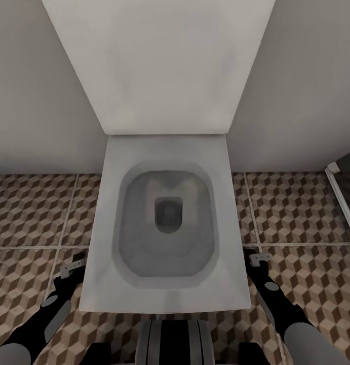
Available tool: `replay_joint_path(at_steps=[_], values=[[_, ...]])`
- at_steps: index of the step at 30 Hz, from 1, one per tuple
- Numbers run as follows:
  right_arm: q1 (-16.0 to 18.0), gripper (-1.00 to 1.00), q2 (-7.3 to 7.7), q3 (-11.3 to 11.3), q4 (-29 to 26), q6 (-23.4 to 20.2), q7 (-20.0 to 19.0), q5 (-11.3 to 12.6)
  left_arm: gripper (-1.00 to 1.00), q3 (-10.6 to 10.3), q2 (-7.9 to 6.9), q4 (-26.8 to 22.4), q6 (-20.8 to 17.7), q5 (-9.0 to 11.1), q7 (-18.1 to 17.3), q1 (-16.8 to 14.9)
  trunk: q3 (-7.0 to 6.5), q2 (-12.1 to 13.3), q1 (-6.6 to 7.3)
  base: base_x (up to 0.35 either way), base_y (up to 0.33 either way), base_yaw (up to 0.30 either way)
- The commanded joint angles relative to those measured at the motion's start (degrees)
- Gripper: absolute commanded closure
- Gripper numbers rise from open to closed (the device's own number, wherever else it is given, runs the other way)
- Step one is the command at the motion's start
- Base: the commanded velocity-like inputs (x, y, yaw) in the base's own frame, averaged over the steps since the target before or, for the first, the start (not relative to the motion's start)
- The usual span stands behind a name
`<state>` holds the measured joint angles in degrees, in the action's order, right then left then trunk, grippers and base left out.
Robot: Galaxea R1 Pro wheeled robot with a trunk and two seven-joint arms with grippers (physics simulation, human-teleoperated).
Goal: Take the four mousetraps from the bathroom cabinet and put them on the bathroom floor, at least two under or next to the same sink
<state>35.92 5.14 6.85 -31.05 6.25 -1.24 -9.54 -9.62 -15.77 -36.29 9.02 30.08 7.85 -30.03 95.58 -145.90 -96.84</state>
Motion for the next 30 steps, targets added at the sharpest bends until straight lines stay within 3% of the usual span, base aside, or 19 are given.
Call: replay_joint_path(at_steps=[1, 8, 30], values=[[0.02, 1.0, -0.04, 0.32, 0.03, 0.21, 0.2, -0.48, 1.0, -0.49, -0.08, 0.0, 0.29, 0.43, 0.5, -0.03, 0.03, -0.01, 0.01, 0.0, 0.0, 0.0], [0.02, 1.0, -0.04, 0.32, 0.07, 0.33, 3.19, -0.4, 1.0, -0.49, -0.09, 0.0, 0.28, 0.48, 0.5, -0.03, 0.03, -0.01, 0.01, 0.0, 0.0, 0.0], [0.02, 1.0, -0.04, 0.19, 0.13, 0.34, 3.44, -0.42, 1.0, -0.49, -0.13, 0.0, 0.29, 0.47, 0.5, -0.03, 0.03, -0.01, 0.01, 0.0, 0.0, 0.0]])
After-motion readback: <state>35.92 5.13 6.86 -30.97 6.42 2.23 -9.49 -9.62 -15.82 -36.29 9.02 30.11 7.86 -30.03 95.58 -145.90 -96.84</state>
